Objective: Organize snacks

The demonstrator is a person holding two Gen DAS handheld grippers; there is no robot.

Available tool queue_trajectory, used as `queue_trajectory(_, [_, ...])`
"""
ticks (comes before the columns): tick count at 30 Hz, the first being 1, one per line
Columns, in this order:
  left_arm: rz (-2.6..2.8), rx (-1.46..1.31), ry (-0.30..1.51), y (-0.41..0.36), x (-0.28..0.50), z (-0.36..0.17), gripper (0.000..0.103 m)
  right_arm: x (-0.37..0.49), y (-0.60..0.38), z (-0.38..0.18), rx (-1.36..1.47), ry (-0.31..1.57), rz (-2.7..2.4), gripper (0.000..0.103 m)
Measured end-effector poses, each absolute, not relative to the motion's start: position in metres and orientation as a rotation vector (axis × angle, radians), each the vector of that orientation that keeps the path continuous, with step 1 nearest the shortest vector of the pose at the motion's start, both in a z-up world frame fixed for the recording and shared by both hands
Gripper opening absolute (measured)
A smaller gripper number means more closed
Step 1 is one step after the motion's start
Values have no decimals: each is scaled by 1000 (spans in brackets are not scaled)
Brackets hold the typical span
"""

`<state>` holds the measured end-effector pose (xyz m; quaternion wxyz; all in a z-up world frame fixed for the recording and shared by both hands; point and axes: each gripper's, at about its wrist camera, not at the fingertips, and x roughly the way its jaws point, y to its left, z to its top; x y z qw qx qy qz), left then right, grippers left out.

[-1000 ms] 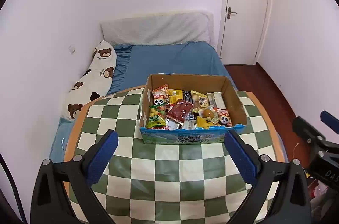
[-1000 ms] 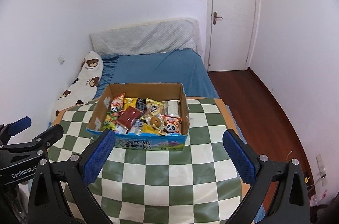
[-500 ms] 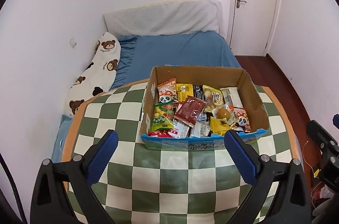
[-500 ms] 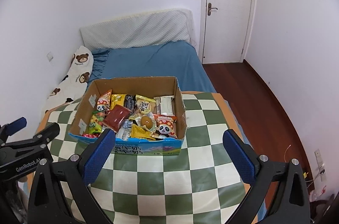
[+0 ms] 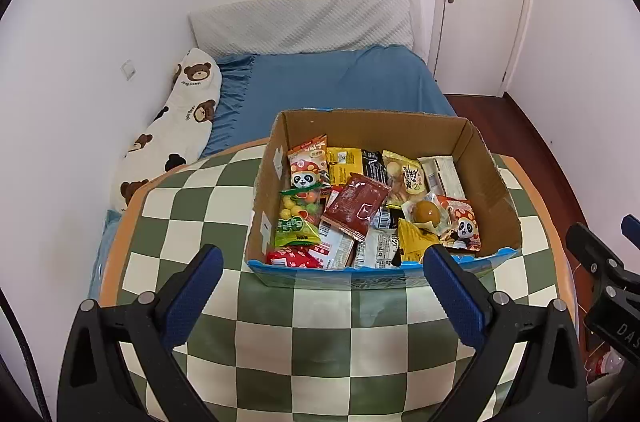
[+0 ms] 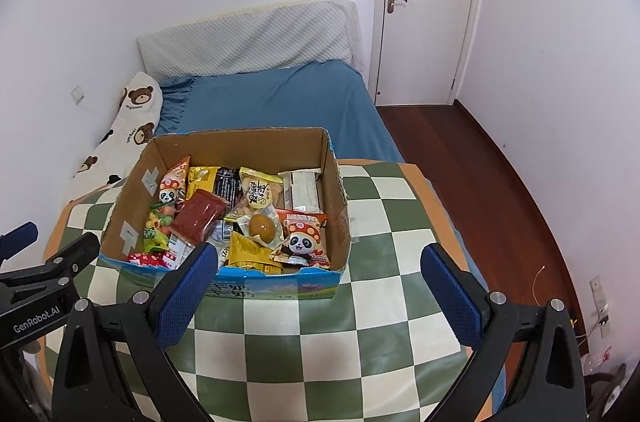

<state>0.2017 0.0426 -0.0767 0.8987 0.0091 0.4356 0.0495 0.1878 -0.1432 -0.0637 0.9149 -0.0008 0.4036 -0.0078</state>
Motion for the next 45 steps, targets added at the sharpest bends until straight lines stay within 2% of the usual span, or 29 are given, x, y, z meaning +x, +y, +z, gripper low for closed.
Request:
queue_trajectory(19, [87,24,917,38,205,-89,103,195,-144,-81,-15,864,-15,103])
queue_trajectory(45, [88,38,884,32,197,-79,103,191,-144,-71,-19,842,-10,103])
